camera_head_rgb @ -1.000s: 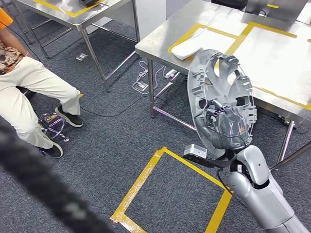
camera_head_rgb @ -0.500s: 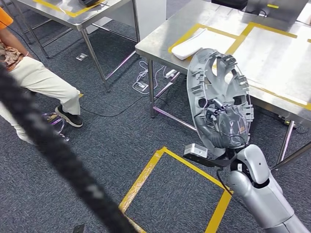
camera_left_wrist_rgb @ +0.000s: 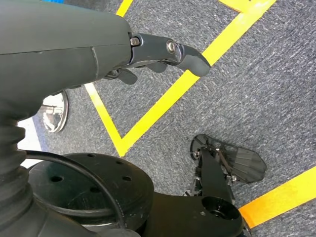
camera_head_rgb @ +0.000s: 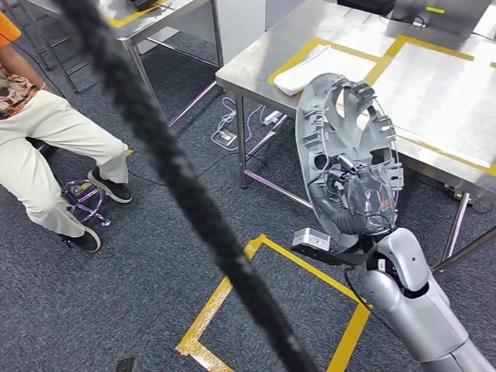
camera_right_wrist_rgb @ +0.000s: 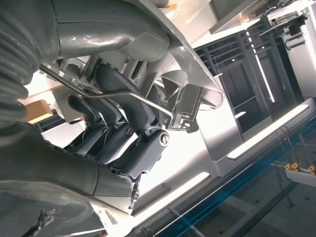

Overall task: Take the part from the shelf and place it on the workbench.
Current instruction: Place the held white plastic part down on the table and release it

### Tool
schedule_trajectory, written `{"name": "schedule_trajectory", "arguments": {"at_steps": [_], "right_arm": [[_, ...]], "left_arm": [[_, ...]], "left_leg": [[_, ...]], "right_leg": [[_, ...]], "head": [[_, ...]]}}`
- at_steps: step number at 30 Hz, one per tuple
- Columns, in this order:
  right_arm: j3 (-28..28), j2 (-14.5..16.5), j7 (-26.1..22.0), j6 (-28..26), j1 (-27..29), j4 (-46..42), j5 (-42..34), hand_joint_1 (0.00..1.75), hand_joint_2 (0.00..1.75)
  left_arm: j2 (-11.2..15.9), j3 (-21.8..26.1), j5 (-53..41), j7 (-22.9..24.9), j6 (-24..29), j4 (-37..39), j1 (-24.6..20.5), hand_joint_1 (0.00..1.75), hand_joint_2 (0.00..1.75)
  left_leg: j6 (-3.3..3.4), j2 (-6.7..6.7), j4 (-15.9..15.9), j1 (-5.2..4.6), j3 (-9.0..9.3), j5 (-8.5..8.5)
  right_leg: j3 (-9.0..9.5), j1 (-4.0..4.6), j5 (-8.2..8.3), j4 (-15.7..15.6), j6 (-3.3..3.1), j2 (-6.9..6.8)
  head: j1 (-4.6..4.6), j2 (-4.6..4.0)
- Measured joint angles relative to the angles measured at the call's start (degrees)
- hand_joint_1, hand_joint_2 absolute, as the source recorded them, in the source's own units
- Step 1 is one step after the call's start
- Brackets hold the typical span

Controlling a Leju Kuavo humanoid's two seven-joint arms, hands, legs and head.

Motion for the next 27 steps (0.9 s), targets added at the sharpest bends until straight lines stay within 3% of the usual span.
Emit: {"name": "schedule_trajectory", "arguments": {"at_steps": [27], "right_arm": [[0.5, 0.0, 0.0, -0.5, -0.1, 0.0, -1.0, 1.75, 1.75]], "left_arm": [[0.3, 0.8, -0.2, 0.2, -0.2, 0.0, 0.0, 0.0, 1.75]], "left_leg": [[0.0, 0.0, 0.0, 0.0, 0.0, 0.0]], "right_leg": [[-0.01, 0.0, 0.0, 0.0, 0.0, 0.01]], "head": [[-0.01, 0.0]]}}
